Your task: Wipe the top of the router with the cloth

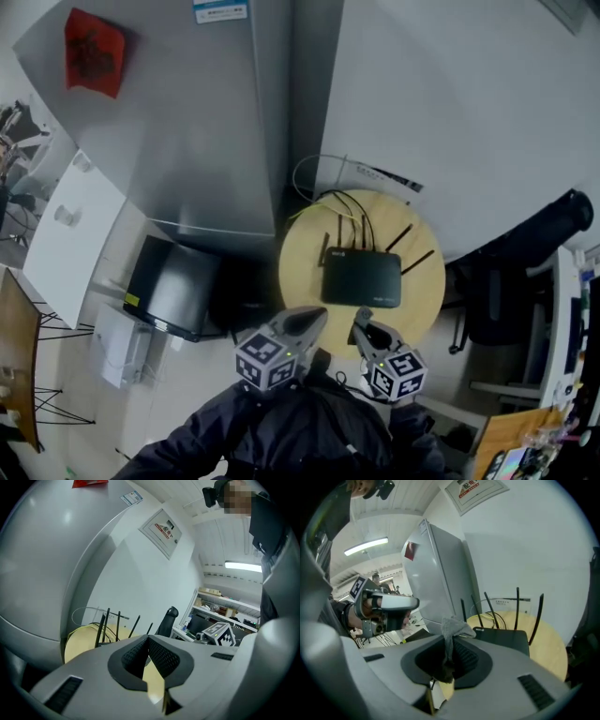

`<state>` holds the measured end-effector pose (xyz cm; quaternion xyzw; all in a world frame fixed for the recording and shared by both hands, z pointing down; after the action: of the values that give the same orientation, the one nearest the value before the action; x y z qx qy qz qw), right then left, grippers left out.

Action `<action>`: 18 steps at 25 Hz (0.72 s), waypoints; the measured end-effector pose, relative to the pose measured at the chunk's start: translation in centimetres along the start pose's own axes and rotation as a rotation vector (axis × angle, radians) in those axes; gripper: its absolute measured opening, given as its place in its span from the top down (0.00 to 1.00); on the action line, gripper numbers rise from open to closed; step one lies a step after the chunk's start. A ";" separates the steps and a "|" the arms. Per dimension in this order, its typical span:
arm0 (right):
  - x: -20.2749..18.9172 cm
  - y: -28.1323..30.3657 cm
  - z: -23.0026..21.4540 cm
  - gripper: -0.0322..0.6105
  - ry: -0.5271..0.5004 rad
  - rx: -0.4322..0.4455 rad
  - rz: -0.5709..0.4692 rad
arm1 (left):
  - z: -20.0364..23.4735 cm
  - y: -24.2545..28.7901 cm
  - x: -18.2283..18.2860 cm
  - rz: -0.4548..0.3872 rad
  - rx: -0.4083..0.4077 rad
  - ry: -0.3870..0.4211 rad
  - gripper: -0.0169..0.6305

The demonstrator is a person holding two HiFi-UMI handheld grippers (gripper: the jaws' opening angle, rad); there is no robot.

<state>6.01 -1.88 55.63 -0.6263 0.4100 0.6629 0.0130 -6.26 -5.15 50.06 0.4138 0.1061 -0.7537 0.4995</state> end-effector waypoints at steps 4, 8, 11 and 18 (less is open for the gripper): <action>-1.5 0.7 -2.8 0.84 0.037 -0.034 0.030 | 0.5 1.0 0.0 0.020 0.002 0.001 0.97; -4.1 1.4 -6.3 0.84 0.072 -0.105 0.062 | 0.6 2.0 0.5 0.033 0.005 0.006 0.97; -7.5 1.6 -10.2 0.84 0.108 -0.191 0.128 | 0.7 3.1 0.7 0.052 0.006 0.021 0.97; -13.1 1.6 -19.3 0.84 0.068 -0.258 0.270 | 0.4 4.9 0.0 0.117 0.011 0.044 0.97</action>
<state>23.86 -7.26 69.79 -0.5842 0.4020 0.6841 -0.1706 -2.33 -7.70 51.59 0.4385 0.0884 -0.7146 0.5377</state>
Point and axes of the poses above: the fingertips, and each gripper's own axes: y forward along the fingers, z to its left, x out of its top, the point moved 3 cm from there along -y, backward along the fingers, and after that the axes turned 10 degrees about -y, right-handed, at the moved point
